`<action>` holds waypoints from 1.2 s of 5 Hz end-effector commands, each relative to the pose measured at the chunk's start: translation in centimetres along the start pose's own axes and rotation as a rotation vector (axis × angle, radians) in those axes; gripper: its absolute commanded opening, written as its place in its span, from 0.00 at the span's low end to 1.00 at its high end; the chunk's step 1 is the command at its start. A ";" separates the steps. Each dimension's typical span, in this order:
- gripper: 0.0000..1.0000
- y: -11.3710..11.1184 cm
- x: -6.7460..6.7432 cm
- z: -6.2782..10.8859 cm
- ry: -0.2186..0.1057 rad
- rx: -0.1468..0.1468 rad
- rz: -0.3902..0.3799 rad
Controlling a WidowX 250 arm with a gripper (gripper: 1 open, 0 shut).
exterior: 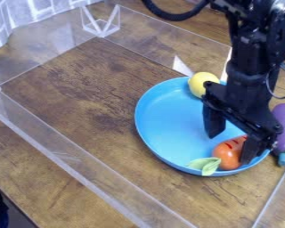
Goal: Remove the carrot from the blue tray and put it on the table
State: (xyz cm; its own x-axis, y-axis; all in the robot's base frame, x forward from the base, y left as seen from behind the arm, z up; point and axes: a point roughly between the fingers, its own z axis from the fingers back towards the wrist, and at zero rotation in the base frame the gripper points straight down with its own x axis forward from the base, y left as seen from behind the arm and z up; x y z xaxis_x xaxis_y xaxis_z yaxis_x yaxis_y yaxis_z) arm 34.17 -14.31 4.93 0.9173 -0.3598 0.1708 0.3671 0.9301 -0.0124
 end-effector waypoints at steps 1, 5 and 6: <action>1.00 0.8 1.0 2.6 -0.100 0.012 0.022; 0.00 1.1 1.9 2.8 -0.137 0.001 0.039; 1.00 1.0 2.2 3.1 -0.150 -0.001 0.045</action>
State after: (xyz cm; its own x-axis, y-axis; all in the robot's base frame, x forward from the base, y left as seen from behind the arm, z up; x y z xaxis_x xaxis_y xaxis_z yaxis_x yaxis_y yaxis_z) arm 34.94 -13.77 5.08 0.9235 -0.3164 0.2170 0.3286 0.9442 -0.0215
